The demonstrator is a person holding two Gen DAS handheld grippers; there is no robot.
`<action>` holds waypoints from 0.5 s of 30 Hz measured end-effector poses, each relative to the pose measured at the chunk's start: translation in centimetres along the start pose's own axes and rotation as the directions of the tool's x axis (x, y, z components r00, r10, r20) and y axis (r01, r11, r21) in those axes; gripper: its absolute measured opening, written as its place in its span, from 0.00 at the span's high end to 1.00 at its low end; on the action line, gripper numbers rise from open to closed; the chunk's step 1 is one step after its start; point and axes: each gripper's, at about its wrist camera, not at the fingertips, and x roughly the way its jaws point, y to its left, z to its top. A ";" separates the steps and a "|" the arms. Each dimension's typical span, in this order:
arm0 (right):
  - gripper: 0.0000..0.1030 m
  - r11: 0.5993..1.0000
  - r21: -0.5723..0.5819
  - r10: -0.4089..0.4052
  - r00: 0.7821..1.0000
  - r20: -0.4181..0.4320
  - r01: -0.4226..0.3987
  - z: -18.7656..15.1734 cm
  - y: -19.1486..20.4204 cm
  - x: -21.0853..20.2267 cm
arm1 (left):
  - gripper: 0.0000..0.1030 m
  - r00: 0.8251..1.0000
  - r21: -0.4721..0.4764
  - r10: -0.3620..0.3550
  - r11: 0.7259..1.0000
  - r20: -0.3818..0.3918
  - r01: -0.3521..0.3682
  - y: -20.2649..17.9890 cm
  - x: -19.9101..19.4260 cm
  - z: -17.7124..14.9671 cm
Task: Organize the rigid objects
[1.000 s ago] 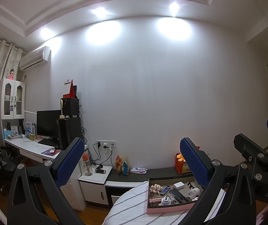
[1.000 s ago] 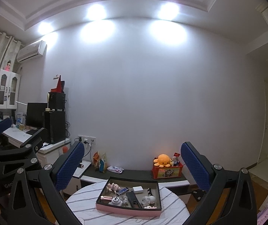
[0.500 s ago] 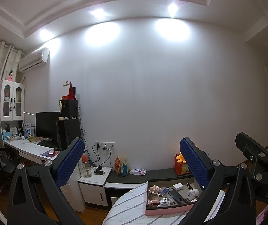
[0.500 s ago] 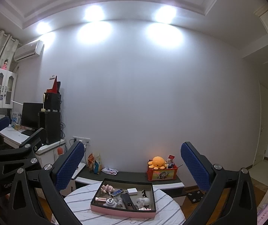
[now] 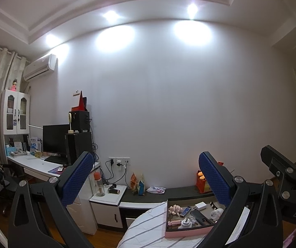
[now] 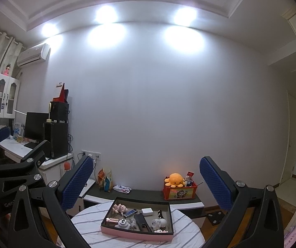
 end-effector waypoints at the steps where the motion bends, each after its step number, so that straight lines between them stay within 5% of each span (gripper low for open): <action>1: 0.00 1.000 -0.003 -0.001 1.000 0.001 0.001 0.1 0.0 0.1 | 0.00 1.000 0.001 0.001 1.000 -0.001 -0.001 0.0 0.1 0.0; 15: 0.00 1.000 -0.001 0.009 1.000 0.003 -0.009 0.1 0.0 0.4 | 0.00 1.000 -0.003 -0.022 1.000 0.013 0.022 0.5 0.1 0.4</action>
